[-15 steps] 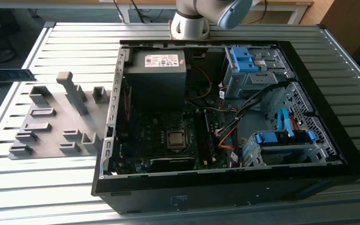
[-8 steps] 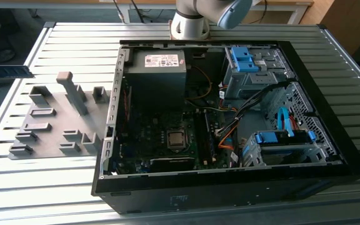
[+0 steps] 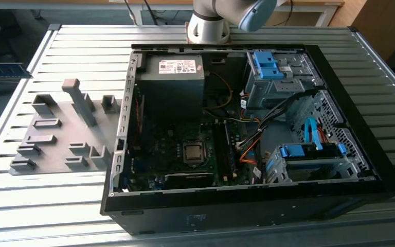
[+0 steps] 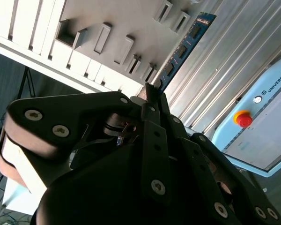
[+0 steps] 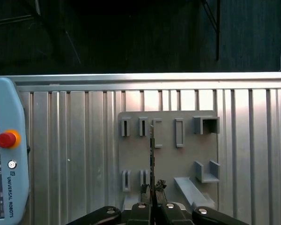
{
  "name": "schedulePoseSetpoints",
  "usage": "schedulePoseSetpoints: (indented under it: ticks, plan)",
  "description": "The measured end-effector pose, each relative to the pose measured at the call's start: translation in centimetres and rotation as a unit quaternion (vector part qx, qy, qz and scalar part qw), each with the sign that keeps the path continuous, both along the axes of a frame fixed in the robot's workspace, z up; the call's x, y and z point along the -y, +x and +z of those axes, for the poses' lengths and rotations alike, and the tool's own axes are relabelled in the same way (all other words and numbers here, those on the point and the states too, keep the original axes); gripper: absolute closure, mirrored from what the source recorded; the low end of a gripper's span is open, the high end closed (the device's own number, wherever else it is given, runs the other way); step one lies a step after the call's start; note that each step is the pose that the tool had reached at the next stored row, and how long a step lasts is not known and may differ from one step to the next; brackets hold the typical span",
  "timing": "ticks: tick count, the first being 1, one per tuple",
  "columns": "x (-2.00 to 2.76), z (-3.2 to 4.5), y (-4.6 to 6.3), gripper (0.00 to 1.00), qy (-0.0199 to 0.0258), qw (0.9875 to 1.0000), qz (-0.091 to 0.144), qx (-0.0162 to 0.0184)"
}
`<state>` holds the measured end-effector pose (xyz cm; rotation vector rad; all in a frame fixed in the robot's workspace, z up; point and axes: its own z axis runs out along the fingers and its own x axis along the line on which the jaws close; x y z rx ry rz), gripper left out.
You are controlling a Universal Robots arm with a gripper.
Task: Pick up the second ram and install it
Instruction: 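Pick up the second ram and move it above second insertion slot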
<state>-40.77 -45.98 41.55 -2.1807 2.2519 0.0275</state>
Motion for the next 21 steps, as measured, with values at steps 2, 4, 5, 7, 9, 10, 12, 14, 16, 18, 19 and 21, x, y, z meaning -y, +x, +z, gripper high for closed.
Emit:
schedulePoseSetpoints:
  ticks: [2,4,5,7,9,10,12,14,16,18,19,21]
  plan:
    - [0.0,0.44,0.0,0.86,-0.0001,1.0,0.0,-0.0001]
    - [0.0,0.76,0.0,0.86,0.0,1.0,0.0,0.0]
    - [0.0,0.85,0.0,0.86,0.0,1.0,0.0,0.0]
    - [0.0,0.85,0.0,0.86,0.0001,1.0,0.0,0.0]
    - [0.0,0.85,0.0,0.86,0.0001,1.0,0.0,0.0]
    - [-0.01,0.87,0.0,0.86,0.0,1.0,0.0,-0.0001]
    - [0.0,0.86,0.2,0.86,0.0,1.0,0.0,-0.0001]
    - [0.0,0.86,0.5,0.86,0.0,1.0,0.0,-0.0001]
    - [0.0,0.85,0.8,0.86,0.0001,1.0,0.0,0.0]
    - [0.0,0.85,1.0,0.86,0.0001,1.0,0.0,0.0]
    - [0.0,0.85,1.1,0.86,0.0001,1.0,0.0,0.0]
    - [0.0,0.86,1.2,0.86,0.0,1.0,0.0,0.0]
